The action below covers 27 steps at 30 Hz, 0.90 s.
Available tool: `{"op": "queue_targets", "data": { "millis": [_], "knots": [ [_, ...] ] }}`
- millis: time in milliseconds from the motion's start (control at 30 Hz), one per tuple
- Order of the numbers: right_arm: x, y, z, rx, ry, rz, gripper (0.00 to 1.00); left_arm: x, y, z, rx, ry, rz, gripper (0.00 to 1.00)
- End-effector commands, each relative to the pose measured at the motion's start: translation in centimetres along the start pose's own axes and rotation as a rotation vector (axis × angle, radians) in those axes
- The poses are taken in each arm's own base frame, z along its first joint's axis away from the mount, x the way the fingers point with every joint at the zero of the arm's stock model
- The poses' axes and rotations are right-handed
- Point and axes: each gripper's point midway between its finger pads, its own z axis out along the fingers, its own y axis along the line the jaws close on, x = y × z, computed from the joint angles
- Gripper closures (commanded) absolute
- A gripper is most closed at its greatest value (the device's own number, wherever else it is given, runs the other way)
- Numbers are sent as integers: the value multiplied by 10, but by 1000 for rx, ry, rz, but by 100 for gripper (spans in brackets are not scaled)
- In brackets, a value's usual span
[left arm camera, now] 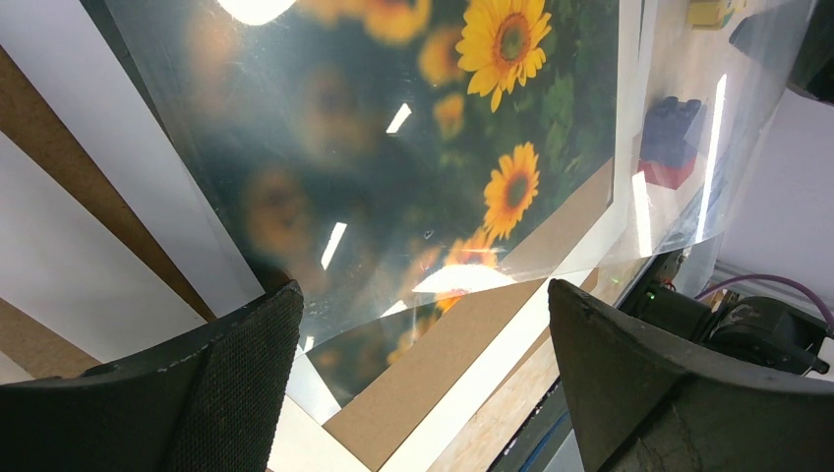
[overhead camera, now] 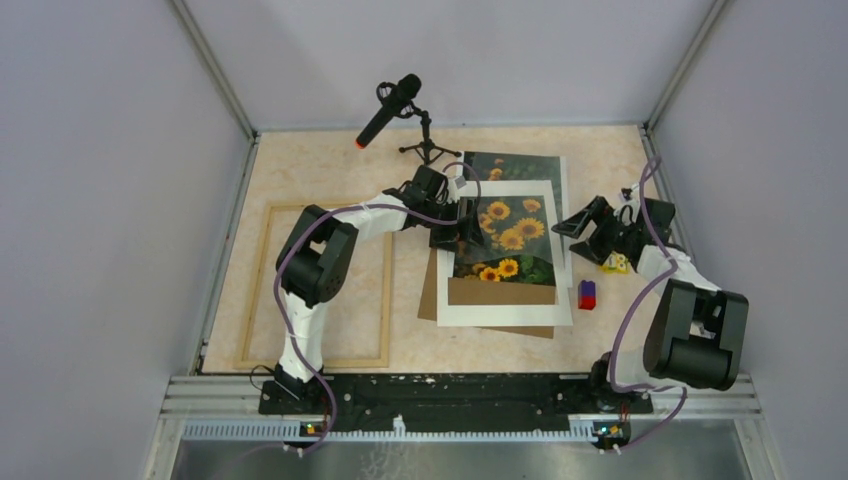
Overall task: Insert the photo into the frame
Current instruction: Pick up the photo frame item at the center of the board.
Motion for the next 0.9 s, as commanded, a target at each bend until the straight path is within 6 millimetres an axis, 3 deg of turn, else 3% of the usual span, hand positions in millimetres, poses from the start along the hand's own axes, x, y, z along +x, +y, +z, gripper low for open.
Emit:
{"op": "queue_targets", "data": {
  "millis": [0,533,767,867],
  "knots": [
    [7,24,-10,-77,8,-1,14,4,14,5,-48,11,7,2],
    [21,14,-34,2,-105,-163,13,4,15,7,-52,18,10,2],
    [12,41,-44,-118,-229,-189,13,5,16,8,-53,21,9,2],
    [7,39,-45,-108,-272,-164,14,5,16,8,-51,22,7,2]
  ]
}}
